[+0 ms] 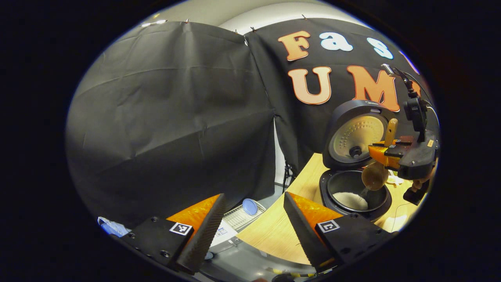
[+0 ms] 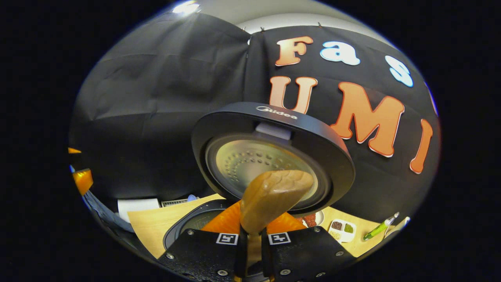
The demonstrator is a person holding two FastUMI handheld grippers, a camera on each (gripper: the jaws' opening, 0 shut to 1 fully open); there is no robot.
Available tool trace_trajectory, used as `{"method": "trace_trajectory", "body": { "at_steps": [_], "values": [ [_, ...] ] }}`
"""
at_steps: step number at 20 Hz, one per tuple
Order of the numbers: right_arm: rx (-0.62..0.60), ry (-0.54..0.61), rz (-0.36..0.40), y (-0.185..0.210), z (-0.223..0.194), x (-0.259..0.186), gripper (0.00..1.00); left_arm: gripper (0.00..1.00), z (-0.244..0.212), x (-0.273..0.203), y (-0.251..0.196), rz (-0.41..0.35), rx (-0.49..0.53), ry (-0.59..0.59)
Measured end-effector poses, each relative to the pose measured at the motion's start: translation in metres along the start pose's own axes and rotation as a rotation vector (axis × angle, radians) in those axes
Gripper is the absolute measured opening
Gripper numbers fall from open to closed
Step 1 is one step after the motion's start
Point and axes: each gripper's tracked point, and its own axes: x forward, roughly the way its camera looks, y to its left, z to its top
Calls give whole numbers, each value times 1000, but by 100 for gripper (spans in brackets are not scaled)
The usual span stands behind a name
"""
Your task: Close the left gripper, press the button to open the rice cooker; take a wooden spoon from the chopstick holder with the right hand, scoop a spoonful of rice and pour it into the rice cooker, then put the wooden spoon back into the chopstick holder.
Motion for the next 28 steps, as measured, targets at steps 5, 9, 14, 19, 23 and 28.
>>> {"method": "trace_trajectory", "body": {
  "at_steps": [5,9,14,19,23,28],
  "values": [
    [-38,7,41,9,-9,-8,14,100,6,-3,-11,-19,-4,-3],
    [180,41,35,-20,-14,-29,14,100,11,-8,-25,-36,10,-12],
    [371,87,-46,-94,-45,-72,14,92,13,-12,-61,-108,-18,1],
    [512,146,-187,-166,-98,-127,14,93,19,-11,-109,-183,-30,17],
    [589,169,-303,-217,-135,-180,14,92,21,-15,-152,-251,-23,32],
    [692,179,-474,-273,-178,-246,14,92,26,-19,-192,-308,-28,53]
  ]
}}
